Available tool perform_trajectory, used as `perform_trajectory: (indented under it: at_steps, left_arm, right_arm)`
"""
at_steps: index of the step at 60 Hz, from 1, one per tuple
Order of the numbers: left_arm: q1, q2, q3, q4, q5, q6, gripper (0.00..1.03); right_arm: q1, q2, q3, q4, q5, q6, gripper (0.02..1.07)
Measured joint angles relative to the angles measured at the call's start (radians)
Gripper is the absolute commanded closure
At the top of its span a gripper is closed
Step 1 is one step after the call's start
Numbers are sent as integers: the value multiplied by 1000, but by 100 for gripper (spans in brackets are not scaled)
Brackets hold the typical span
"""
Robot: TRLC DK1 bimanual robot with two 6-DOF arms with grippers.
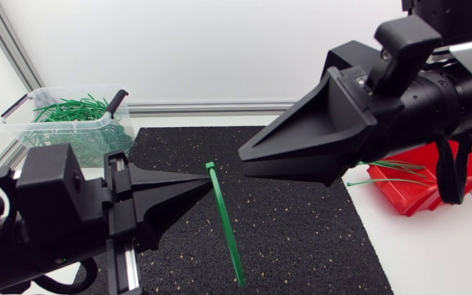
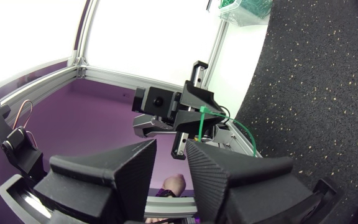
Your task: Take a green cable tie from the red box, thread the tail through the head to close it, then place it in the transparent bin on the left.
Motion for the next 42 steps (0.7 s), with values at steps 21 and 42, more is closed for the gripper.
perform_trajectory:
  at_steps: [21, 42]
  left_arm:
    - [-76, 22, 37, -38, -119, 128, 99]
    - [-2, 112, 84, -25, -105, 60, 99]
  right_arm:
    - [-23, 176, 39, -171, -21, -308, 66]
    - [-90, 183, 39, -201, -24, -461, 66]
